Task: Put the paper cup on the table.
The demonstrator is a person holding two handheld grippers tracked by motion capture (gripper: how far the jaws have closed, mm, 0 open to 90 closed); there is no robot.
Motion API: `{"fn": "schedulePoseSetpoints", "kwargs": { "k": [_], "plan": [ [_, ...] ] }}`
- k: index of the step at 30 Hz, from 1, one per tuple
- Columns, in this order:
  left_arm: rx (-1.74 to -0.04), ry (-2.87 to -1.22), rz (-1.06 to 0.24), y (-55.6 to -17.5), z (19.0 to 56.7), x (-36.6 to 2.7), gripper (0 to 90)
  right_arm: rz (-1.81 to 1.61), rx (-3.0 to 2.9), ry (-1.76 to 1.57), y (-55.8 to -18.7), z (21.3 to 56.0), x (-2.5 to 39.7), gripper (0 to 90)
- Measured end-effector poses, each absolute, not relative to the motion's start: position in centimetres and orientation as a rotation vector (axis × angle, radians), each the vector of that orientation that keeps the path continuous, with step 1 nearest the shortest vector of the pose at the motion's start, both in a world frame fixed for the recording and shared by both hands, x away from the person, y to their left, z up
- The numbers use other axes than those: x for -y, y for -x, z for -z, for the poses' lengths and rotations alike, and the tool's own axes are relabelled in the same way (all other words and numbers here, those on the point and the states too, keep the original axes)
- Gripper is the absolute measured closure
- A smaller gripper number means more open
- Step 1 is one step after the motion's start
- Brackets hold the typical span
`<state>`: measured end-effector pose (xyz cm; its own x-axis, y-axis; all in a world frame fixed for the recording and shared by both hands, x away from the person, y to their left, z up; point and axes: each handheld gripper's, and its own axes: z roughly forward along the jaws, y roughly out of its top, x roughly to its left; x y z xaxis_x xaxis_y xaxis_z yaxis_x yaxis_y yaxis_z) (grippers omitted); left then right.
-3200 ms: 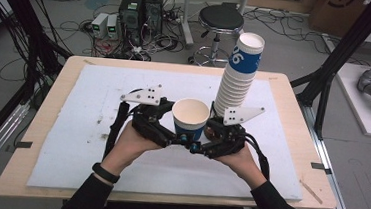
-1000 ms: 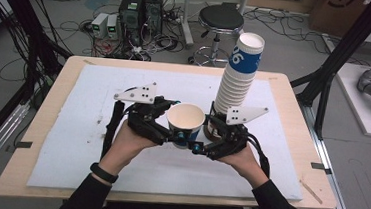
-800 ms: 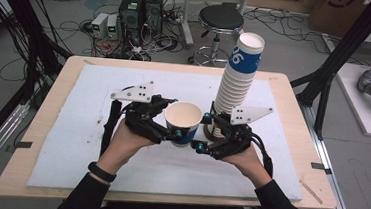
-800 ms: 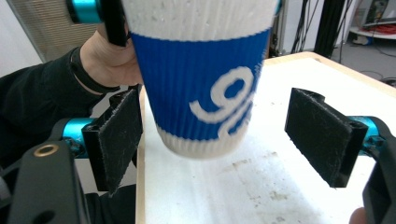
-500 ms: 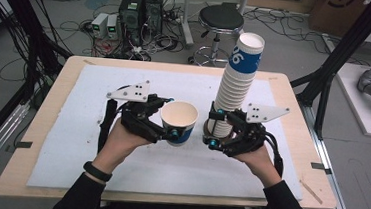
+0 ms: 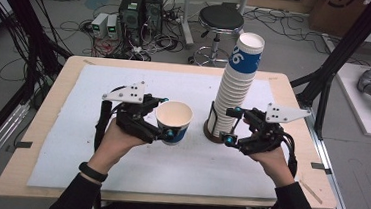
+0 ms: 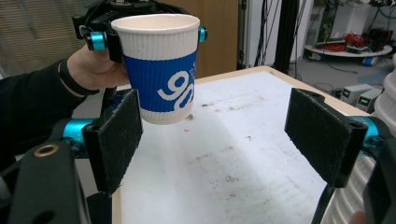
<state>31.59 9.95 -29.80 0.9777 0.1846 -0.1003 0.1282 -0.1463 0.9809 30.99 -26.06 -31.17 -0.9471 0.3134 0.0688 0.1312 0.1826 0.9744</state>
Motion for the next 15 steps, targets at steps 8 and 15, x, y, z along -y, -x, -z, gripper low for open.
{"fn": "schedulePoseSetpoints", "kwargs": {
  "k": [8, 15],
  "plan": [
    [-0.238, -1.725, -0.049, -31.66, 29.78, -10.01, 21.2, -1.866, -2.294, -0.451, -31.1, 31.08, 26.42, 19.4],
    [-0.25, -1.73, -0.065, -31.6, 29.67, -10.49, 21.3, -1.87, -2.277, -0.467, -31.35, 30.95, 26.69, 19.4]
  ]
}}
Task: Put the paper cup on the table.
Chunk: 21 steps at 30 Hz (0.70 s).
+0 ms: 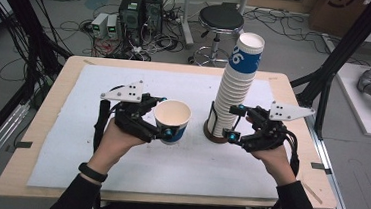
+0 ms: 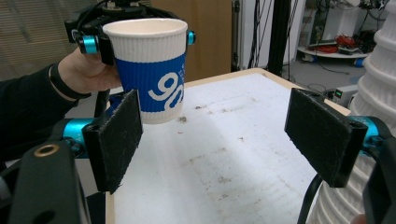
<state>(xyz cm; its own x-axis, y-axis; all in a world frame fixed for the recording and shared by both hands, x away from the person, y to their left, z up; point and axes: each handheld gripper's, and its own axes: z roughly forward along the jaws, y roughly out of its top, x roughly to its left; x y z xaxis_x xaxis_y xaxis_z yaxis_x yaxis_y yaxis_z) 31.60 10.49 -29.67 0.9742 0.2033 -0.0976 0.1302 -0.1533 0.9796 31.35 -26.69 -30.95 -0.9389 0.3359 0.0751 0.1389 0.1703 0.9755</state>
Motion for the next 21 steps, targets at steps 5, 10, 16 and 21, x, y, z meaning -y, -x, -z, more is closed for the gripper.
{"fn": "schedulePoseSetpoints", "kwargs": {
  "k": [5, 10, 16, 21],
  "plan": [
    [-0.27, -1.75, -0.095, -31.7, 29.7, -11.1, 21.3, -1.873, -2.269, -0.471, -31.5, 30.9, 26.8, 19.4],
    [-0.283, -1.74, -0.107, -31.8, 29.7, -11.6, 21.3, -1.872, -2.265, -0.478, -31.6, 30.8, 26.9, 19.5],
    [-0.306, -1.728, -0.127, -32.0, 29.7, -12.2, 21.3, -1.866, -2.266, -0.482, -31.7, 30.8, 26.8, 19.6],
    [-0.325, -1.728, -0.156, -32.3, 29.7, -12.8, 21.3, -1.855, -2.275, -0.481, -31.8, 30.9, 26.7, 19.6]
  ]
}}
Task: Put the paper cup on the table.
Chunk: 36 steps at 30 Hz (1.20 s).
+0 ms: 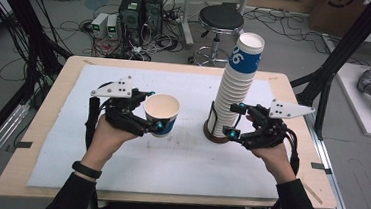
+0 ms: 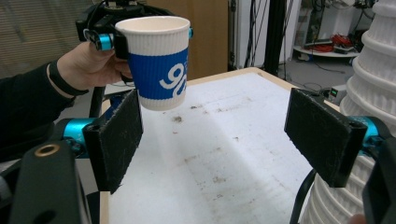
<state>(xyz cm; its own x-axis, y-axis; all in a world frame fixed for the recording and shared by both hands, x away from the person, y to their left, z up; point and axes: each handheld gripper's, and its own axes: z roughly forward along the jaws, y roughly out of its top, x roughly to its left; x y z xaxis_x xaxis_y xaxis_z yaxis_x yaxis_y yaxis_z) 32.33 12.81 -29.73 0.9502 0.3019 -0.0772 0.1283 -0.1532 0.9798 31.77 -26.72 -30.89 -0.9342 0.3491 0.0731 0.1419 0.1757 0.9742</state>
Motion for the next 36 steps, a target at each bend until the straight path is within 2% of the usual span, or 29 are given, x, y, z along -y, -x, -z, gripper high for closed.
{"fn": "schedulePoseSetpoints", "kwargs": {
  "k": [17, 36],
  "plan": [
    [-0.43, -1.737, -0.275, -34.1, 30.4, -14.9, 21.3, -1.854, -2.281, -0.471, -32.0, 30.9, 26.3, 19.6],
    [-0.523, -1.688, -0.339, -36.3, 31.5, -16.7, 21.4, -1.852, -2.286, -0.478, -32.1, 31.0, 26.1, 19.6]
  ]
}}
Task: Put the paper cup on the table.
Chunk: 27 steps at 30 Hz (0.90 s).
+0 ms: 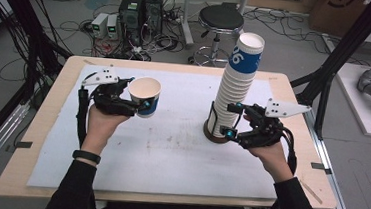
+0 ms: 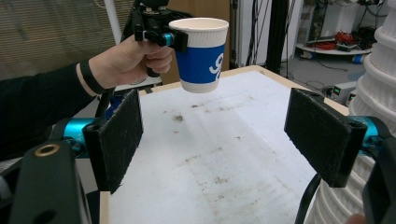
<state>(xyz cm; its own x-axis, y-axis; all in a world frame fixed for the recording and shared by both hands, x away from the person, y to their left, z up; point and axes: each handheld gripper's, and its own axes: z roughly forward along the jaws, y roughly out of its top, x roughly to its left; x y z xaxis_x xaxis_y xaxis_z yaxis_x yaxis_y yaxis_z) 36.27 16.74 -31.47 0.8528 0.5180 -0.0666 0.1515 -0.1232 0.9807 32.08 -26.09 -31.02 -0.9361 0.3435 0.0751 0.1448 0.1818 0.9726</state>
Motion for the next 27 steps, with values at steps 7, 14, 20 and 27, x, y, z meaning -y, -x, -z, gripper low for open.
{"fn": "schedulePoseSetpoints", "kwargs": {
  "k": [7, 14, 20, 27],
  "plan": [
    [-0.548, -1.686, -0.359, -36.9, 31.9, -16.9, 21.5, -1.853, -2.286, -0.475, -32.1, 31.0, 26.0, 19.6],
    [-0.569, -1.675, -0.384, -37.6, 32.4, -17.0, 21.6, -1.855, -2.283, -0.476, -32.1, 31.0, 26.0, 19.6],
    [-0.59, -1.671, -0.391, -38.1, 33.0, -17.2, 21.6, -1.854, -2.286, -0.477, -32.1, 31.0, 26.0, 19.6],
    [-0.607, -1.663, -0.396, -38.6, 33.5, -17.4, 21.7, -1.857, -2.287, -0.48, -32.1, 31.1, 26.0, 19.6]
  ]
}}
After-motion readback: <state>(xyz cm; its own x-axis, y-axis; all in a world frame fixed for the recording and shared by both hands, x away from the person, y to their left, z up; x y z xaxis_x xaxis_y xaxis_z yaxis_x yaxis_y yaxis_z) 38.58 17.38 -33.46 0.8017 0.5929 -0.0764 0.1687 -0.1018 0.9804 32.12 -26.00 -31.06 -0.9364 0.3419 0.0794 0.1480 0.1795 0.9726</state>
